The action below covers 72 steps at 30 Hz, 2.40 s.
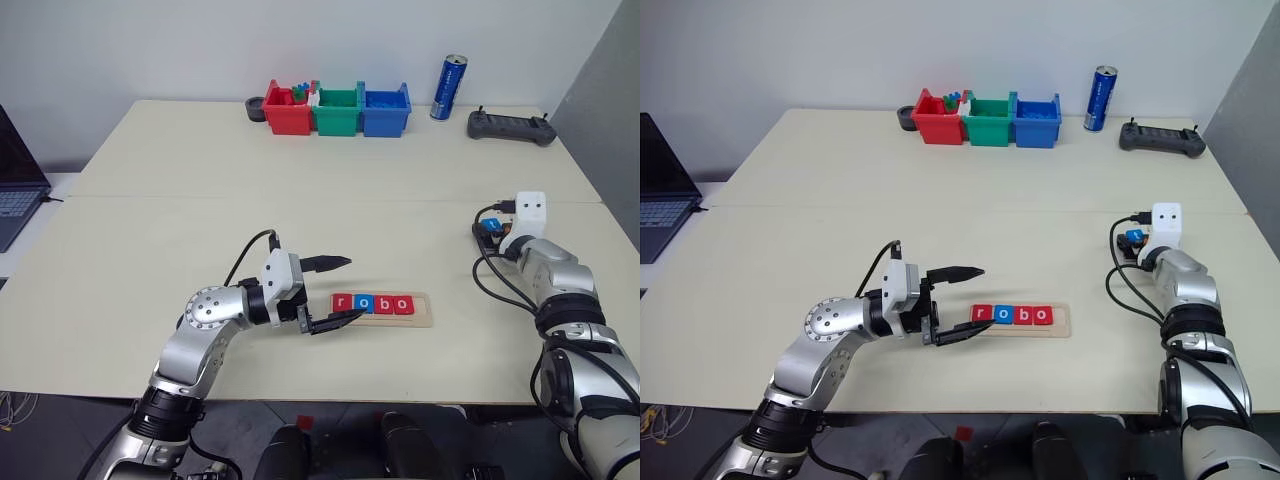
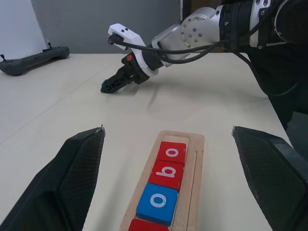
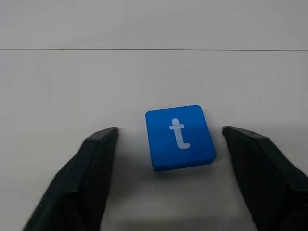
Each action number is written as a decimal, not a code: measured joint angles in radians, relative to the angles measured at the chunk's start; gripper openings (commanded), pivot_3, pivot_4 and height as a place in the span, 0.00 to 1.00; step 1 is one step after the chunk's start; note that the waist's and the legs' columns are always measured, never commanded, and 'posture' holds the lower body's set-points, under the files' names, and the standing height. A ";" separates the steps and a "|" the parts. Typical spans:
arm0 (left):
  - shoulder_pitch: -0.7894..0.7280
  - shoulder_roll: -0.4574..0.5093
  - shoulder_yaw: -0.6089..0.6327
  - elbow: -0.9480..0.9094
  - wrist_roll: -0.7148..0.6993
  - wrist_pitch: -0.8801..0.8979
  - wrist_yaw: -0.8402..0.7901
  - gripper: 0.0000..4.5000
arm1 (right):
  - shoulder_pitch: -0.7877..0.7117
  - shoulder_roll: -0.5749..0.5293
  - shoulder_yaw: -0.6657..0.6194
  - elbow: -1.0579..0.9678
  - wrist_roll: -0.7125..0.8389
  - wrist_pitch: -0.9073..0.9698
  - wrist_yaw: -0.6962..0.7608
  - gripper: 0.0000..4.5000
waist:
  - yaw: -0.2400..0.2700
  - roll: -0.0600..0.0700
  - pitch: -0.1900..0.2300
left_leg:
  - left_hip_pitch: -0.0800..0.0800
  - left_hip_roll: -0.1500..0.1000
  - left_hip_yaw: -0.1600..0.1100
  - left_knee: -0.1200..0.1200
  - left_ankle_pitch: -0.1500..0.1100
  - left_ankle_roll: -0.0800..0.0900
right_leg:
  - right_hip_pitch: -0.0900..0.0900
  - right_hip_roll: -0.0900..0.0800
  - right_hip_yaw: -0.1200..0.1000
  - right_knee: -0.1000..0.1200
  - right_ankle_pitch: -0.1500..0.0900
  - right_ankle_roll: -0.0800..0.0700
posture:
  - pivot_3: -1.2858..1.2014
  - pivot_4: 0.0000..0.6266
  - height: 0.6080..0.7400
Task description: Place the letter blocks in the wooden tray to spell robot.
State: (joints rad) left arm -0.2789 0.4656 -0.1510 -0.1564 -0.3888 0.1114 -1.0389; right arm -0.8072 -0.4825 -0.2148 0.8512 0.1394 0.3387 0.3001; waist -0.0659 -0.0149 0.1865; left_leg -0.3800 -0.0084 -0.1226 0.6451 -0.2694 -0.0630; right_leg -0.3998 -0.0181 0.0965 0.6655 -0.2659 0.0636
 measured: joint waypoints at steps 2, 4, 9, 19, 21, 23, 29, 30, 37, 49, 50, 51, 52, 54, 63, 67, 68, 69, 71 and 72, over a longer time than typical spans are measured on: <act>0.004 0.003 0.000 -0.003 0.000 0.009 0.001 1.00 | 0.000 0.002 0.000 0.002 0.000 -0.006 -0.001 0.46 | 0.000 0.000 0.000 | 0.000 0.000 0.000 0.000 0.000 0.000 | 0.000 0.000 0.000 0.000 0.000 0.000 | 0.52 0.24 1.00; 0.007 0.004 0.000 -0.003 0.000 0.014 0.002 1.00 | 0.000 0.003 0.000 0.002 0.000 -0.007 -0.001 0.32 | -0.001 0.000 0.000 | 0.000 0.000 0.000 0.000 0.000 0.000 | 0.000 0.000 0.000 0.000 0.000 0.000 | 0.52 0.24 1.00; 0.007 0.005 0.000 -0.003 -0.001 0.017 0.001 1.00 | 0.018 0.004 0.001 -0.037 -0.002 0.012 -0.018 0.32 | -0.001 0.000 0.000 | 0.000 0.000 0.000 0.000 0.000 0.000 | 0.000 0.000 0.000 0.000 0.000 0.000 | 0.52 0.24 1.00; 0.016 0.022 0.003 -0.025 -0.005 0.021 -0.002 1.00 | 0.515 0.120 -0.062 -1.059 0.072 0.566 -0.181 0.32 | 0.012 0.003 -0.002 | -0.005 0.000 -0.002 0.000 0.000 0.000 | -0.005 0.000 0.000 0.002 0.000 0.000 | 0.52 0.24 1.00; 0.013 0.022 0.002 -0.024 -0.005 0.021 -0.004 1.00 | 0.557 0.172 -0.083 -1.194 0.085 0.666 -0.222 0.32 | 0.008 0.004 -0.002 | -0.003 0.000 0.000 0.000 0.000 0.000 | -0.005 0.000 0.000 0.003 0.000 0.000 | 0.52 0.24 1.00; 0.010 0.021 0.001 -0.024 -0.005 0.021 -0.006 1.00 | 0.595 0.219 -0.088 -1.301 0.086 0.738 -0.261 0.32 | 0.008 0.004 -0.002 | -0.002 0.000 0.000 0.000 0.000 0.000 | -0.005 0.000 0.000 0.006 0.000 0.000 | 0.52 0.24 1.00; 0.003 0.020 0.000 -0.015 -0.005 0.021 -0.023 1.00 | 0.693 0.296 -0.067 -1.470 0.078 0.878 -0.314 0.32 | 0.009 0.004 -0.002 | -0.001 0.000 -0.001 0.001 0.000 0.000 | -0.005 0.001 0.000 0.007 -0.001 -0.001 | 0.52 0.24 1.00; 0.000 0.019 0.000 -0.009 -0.005 0.021 -0.024 1.00 | 0.703 0.300 -0.062 -1.487 0.076 0.887 -0.321 0.32 | 0.009 0.004 -0.002 | -0.001 0.000 -0.001 0.001 0.000 0.000 | -0.005 0.001 0.000 0.007 -0.001 -0.001 | 0.52 0.24 1.00; -0.009 0.010 0.000 -0.002 -0.005 0.021 -0.033 1.00 | 0.714 0.315 -0.051 -1.512 0.070 0.910 -0.326 0.78 | 0.008 0.003 -0.003 | -0.001 0.001 -0.001 0.000 0.000 0.000 | -0.005 0.001 0.000 0.007 -0.001 -0.001 | 0.52 0.24 1.00; -0.009 -0.002 -0.001 0.001 -0.001 0.019 -0.037 1.00 | 0.517 0.033 0.007 -1.323 0.048 0.735 -0.161 0.99 | 0.006 0.003 -0.002 | -0.001 0.001 0.000 0.000 0.000 0.000 | -0.005 0.002 0.001 0.007 -0.001 -0.001 | 0.52 0.24 1.00; -0.010 -0.003 -0.001 0.002 0.000 0.018 -0.037 1.00 | 0.499 -0.017 0.016 -1.285 0.056 0.686 -0.096 0.99 | 0.007 0.003 -0.002 | -0.001 0.001 0.000 0.000 0.000 0.000 | -0.005 0.002 0.000 0.006 -0.001 -0.001 | 0.52 0.24 1.00; -0.010 -0.004 -0.002 0.005 0.001 0.016 -0.039 1.00 | 0.494 -0.081 0.037 -1.248 0.074 0.633 -0.003 0.99 | 0.007 0.003 -0.002 | -0.001 0.001 0.000 0.000 0.000 0.000 | -0.005 0.002 0.000 0.006 -0.001 -0.001 | 0.52 0.24 1.00; -0.010 -0.006 -0.002 0.010 0.002 0.014 -0.041 1.00 | 0.499 -0.148 0.063 -1.216 0.100 0.571 0.117 0.99 | 0.007 0.003 -0.002 | -0.002 0.001 0.000 0.000 0.000 0.000 | -0.005 0.002 0.000 0.005 -0.001 -0.001 | 0.52 0.24 1.00; -0.013 -0.009 -0.004 0.019 0.004 0.011 -0.043 1.00 | 0.530 -0.246 0.106 -1.167 0.143 0.447 0.331 0.99 | 0.010 0.002 -0.002 | -0.003 0.001 -0.001 0.000 0.000 0.000 | -0.004 0.002 -0.001 0.002 -0.001 -0.001 | 0.52 0.24 1.00; -0.019 -0.016 -0.012 0.041 0.012 -0.007 -0.048 1.00 | 0.536 -0.455 0.197 -0.706 0.110 -0.102 0.855 0.99 | 0.004 0.001 -0.001 | -0.001 0.001 0.003 0.000 0.000 0.000 | -0.002 0.000 0.001 -0.001 0.000 0.001 | 0.52 0.24 1.00; -0.018 -0.018 -0.014 0.041 0.012 -0.010 -0.054 1.00 | 0.466 -0.454 0.220 -0.563 0.073 -0.205 0.911 0.99 | 0.003 0.001 -0.001 | -0.001 0.001 0.003 0.001 0.000 0.000 | -0.002 0.000 0.001 0.000 0.001 0.001 | 0.52 0.24 1.00; -0.018 -0.018 -0.014 0.041 0.012 -0.010 -0.054 1.00 | 0.456 -0.454 0.229 -0.539 0.067 -0.219 0.922 0.99 | 0.005 0.001 -0.001 | -0.001 0.001 0.002 0.001 0.000 0.000 | -0.002 0.000 0.001 -0.001 0.001 0.001 | 0.52 0.24 1.00; -0.018 -0.017 -0.014 0.041 0.012 -0.010 -0.055 1.00 | 0.447 -0.451 0.238 -0.519 0.061 -0.224 0.930 0.99 | 0.007 0.001 -0.001 | -0.001 0.001 0.002 0.001 0.000 0.000 | -0.002 0.000 0.001 -0.001 0.001 0.001 | 0.52 0.24 1.00; -0.018 -0.017 -0.014 0.041 0.013 -0.010 -0.055 1.00 | 0.439 -0.441 0.244 -0.493 0.058 -0.223 0.945 0.99 | 0.010 0.001 -0.001 | -0.001 0.001 0.002 0.001 0.000 0.000 | -0.002 -0.001 0.001 -0.001 0.001 0.001 | 0.52 0.24 1.00; -0.018 -0.017 -0.014 0.041 0.013 -0.010 -0.055 1.00 | 0.438 -0.436 0.249 -0.486 0.056 -0.224 0.949 0.99 | 0.010 0.001 -0.001 | -0.001 0.001 0.002 0.001 0.000 0.000 | -0.002 -0.001 0.001 -0.001 0.001 0.001 | 0.52 0.24 1.00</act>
State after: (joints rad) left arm -0.2970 0.4487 -0.1653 -0.1159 -0.3763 0.1017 -1.0936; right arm -0.3695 -0.9185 0.0339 0.3655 0.1957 0.1150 1.2496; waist -0.0556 -0.0142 0.1857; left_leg -0.3814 -0.0078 -0.1206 0.6459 -0.2693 -0.0629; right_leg -0.4023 -0.0187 0.0971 0.6649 -0.2653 0.0642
